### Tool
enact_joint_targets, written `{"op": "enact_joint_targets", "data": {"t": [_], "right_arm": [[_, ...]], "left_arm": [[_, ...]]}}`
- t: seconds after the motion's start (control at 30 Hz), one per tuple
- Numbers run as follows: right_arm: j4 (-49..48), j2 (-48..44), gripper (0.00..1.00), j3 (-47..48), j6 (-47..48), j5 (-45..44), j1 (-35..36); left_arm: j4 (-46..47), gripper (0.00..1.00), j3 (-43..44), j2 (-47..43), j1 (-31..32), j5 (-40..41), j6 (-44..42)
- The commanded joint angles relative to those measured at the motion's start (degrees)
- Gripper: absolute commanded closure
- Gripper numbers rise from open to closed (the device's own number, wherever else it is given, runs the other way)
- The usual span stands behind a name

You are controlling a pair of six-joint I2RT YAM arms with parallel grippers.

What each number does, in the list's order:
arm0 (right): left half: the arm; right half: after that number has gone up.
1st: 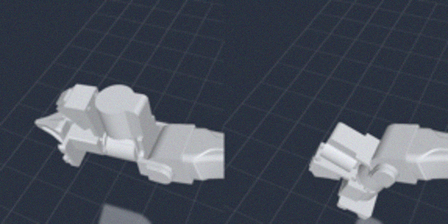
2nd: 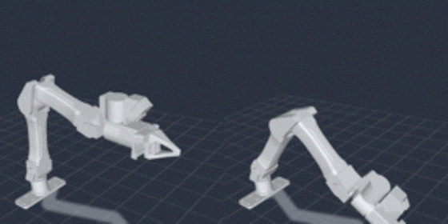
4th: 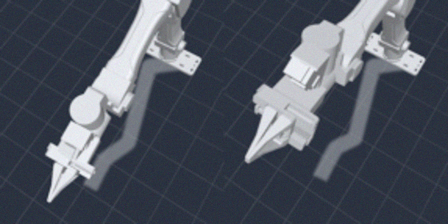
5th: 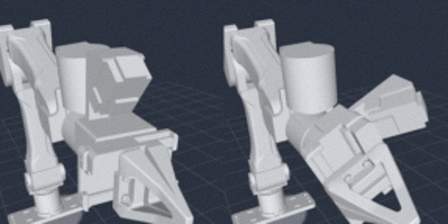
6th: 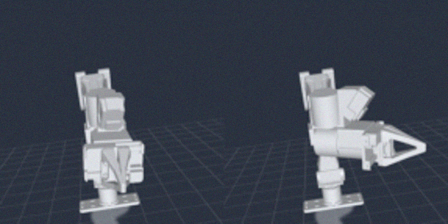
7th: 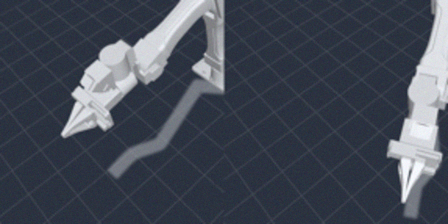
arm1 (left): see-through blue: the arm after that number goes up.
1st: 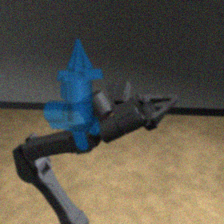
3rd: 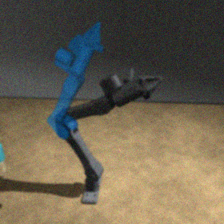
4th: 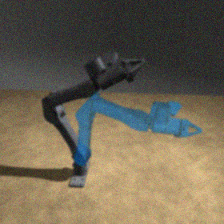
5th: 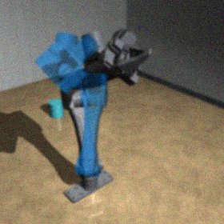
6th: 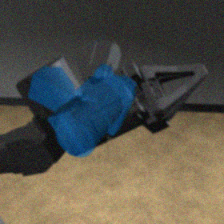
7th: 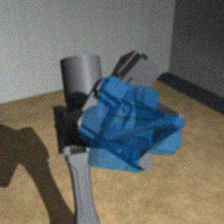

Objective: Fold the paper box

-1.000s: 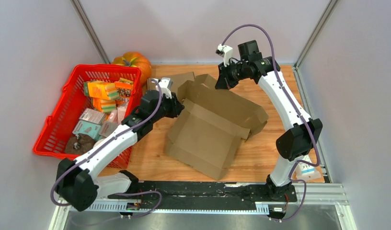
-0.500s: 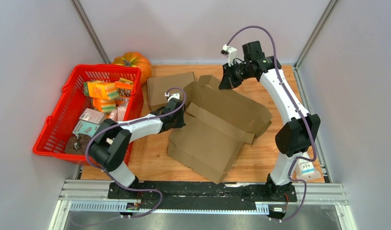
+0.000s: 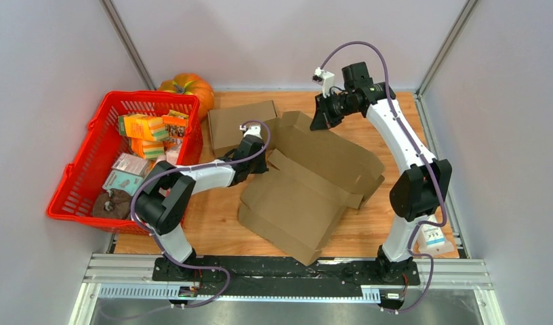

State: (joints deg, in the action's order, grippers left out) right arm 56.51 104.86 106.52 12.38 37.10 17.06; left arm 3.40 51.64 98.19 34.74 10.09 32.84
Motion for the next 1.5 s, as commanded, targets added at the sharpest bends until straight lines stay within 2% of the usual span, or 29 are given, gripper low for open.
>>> {"op": "enact_joint_targets", "data": {"t": [0.0,0.03,0.07,0.13,0.2,0.23,0.3,0.53,0.67,0.8,1.07,1.23,1.33,1.47], "right_arm": [[-2.46,-0.53,1.0,0.27,-1.57,0.6,-0.62],[-2.46,-0.53,1.0,0.27,-1.92,0.52,-0.97],[-2.72,-0.62,1.0,0.01,-2.1,0.25,-1.15],[-2.81,-0.71,1.0,-0.08,-2.27,0.6,-1.41],[-2.98,-0.8,1.0,-0.26,-2.27,1.04,-1.5],[-2.99,-0.88,1.0,-0.26,-2.27,1.04,-1.5],[-2.99,-0.97,1.0,-0.09,-2.27,1.22,-1.5],[-3.42,-1.5,1.0,-0.35,-2.1,2.71,-1.5],[-3.43,-1.41,1.0,-0.17,-2.1,2.71,-1.42],[-3.69,-1.5,1.0,-0.17,-2.1,2.97,-1.5],[-4.3,-0.97,1.0,-0.79,-2.63,3.59,-1.42],[-4.83,-1.41,1.0,-1.23,-2.8,4.12,-1.5],[-5.71,-1.76,1.0,-2.02,-3.15,4.12,-1.5],[-6.67,-2.46,1.0,-3.51,-4.03,3.42,-1.5]], "left_arm": [[20.19,0.84,-4.48,-2.73,0.32,-4.36,-1.19],[26.42,0.79,-6.01,-4.05,0.41,-5.68,-1.72],[27.27,0.75,-6.63,-4.32,0.41,-5.87,-2.07],[26.76,0.66,-6.11,-3.98,0.41,-5.61,-3.65],[25.18,0.61,-4.02,-3.62,0.41,-5.78,-4.71],[22.56,0.55,-3.22,-3.01,0.41,-5.43,-4.63],[20.43,0.54,-1.46,-2.13,0.41,-3.59,-3.93],[19.1,0.39,0.3,1.9,0.24,-3.75,-3.66],[16.37,0.4,4.43,6.04,-0.81,-10.6,-2.43],[18.04,0.44,3.21,7.28,-1.17,-12.98,-0.76],[19.28,0.66,3.65,7.36,-0.99,-16.41,-3.22],[20.16,0.69,2.77,7.63,-0.9,-18.34,-3.92],[19.8,0.72,3.03,6.84,0.94,-19.22,-7.87],[23.05,0.72,2.15,6.4,1.82,-24.58,-9.2]]}}
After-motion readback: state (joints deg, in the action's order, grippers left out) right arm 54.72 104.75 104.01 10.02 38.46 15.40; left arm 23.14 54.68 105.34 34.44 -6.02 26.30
